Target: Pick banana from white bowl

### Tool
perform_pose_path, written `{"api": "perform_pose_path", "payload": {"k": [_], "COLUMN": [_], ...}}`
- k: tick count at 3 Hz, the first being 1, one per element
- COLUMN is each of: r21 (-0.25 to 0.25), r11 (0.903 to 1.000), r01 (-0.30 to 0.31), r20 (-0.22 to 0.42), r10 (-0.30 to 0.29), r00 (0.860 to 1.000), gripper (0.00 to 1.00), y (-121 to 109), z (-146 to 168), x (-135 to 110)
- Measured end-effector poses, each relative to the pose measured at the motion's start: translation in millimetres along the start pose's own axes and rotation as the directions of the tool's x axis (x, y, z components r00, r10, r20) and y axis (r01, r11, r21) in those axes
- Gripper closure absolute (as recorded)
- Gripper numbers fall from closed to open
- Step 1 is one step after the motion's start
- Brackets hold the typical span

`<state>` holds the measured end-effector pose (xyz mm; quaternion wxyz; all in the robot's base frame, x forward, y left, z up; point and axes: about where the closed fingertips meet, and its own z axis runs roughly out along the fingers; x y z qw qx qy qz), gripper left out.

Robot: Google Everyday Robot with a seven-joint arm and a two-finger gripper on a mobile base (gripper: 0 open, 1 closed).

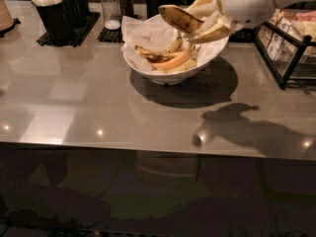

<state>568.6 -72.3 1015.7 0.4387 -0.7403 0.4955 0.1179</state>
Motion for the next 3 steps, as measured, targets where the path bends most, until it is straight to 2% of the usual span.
{"api": "perform_pose_path", "payload": {"k": [1, 2, 3], "r21": [0.156, 0.205, 0.186], "r11": [0.9867, 0.9596, 0.9238], "r01": [-0.045, -0.193, -0.335], "r20": [0.008, 0.040, 0.088], "r10": [0.044, 0.189, 0.324], "r00": [0.999, 0.981, 0.942], "gripper": [1.00, 1.00, 1.00], "y": [25, 71, 108], "z": [-35, -37, -24], "x": [-39, -8, 41]}}
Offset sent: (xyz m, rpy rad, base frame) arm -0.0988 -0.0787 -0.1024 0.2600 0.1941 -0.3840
